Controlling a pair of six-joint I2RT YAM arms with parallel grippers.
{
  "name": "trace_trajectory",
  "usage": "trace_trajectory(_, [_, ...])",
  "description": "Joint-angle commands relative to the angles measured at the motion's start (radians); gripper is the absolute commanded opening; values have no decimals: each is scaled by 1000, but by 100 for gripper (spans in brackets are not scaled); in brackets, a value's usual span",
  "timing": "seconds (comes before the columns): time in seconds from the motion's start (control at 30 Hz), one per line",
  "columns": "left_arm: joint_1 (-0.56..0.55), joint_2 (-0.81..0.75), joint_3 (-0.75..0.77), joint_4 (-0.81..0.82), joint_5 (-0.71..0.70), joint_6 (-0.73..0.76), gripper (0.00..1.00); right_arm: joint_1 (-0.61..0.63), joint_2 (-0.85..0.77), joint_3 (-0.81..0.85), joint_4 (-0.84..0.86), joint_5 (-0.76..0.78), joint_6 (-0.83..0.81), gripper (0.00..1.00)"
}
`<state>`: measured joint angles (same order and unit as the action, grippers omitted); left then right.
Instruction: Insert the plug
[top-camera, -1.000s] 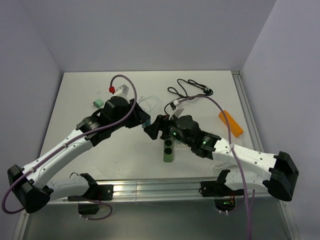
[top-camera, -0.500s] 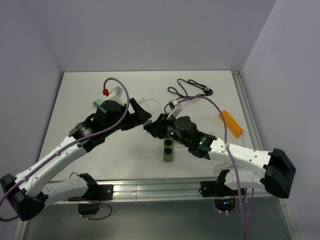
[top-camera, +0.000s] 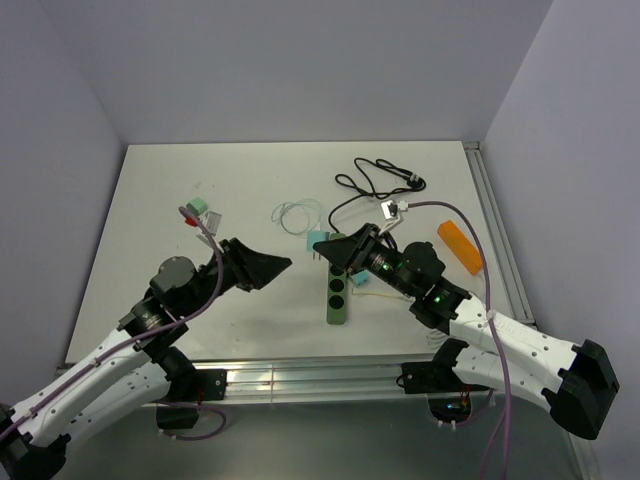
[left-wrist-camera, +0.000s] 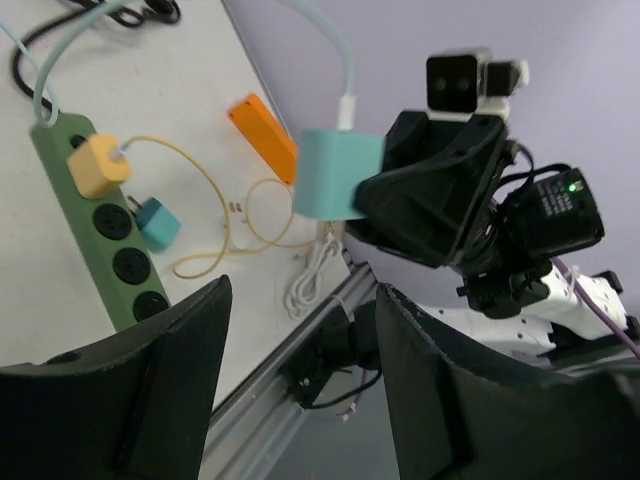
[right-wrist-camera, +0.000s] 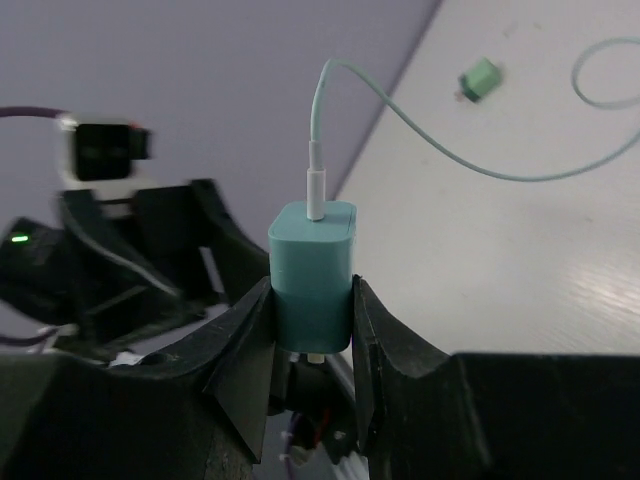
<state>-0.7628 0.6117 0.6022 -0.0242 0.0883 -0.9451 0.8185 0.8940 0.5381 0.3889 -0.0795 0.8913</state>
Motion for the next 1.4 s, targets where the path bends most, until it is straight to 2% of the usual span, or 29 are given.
trace_trajectory(0.0, [-3,20,-50,306,145,-56,64,-18,-32,8,168,-124,89,0])
trace_trajectory(0.23, [-3,82,-99,535,192,-127,65,-19,-27,10,237,-206,127,0])
trace_trajectory(0.4, [-3,106,-94,552,189,-136,64,-21,-30,5,266,-235,150,0])
trace_trajectory(0.7, [-4,151,-96,633,217,-164,52,-19,6,6,323,-250,187,0])
trace_trajectory(1.07, [-7,187,-108,690,241,-198,45,-19,45,-10,392,-243,219,0])
trace_trajectory(1.17, [-7,194,-108,698,248,-201,35,-18,54,-7,392,-249,221,0])
trace_trajectory(1.23, [-7,197,-102,676,255,-199,5,-16,49,-4,374,-253,216,0])
trace_trajectory(1.27, [-7,195,-91,658,255,-189,0,-16,48,3,345,-255,195,6])
trace_trajectory(1.3, [-7,191,-87,641,258,-179,0,-18,43,17,258,-267,178,18])
trace_trajectory(1.33, [-7,178,-84,629,264,-172,0,-22,33,49,207,-279,157,32])
trace_trajectory(1.37, [-7,171,-76,585,271,-149,0,-27,23,63,155,-292,106,53])
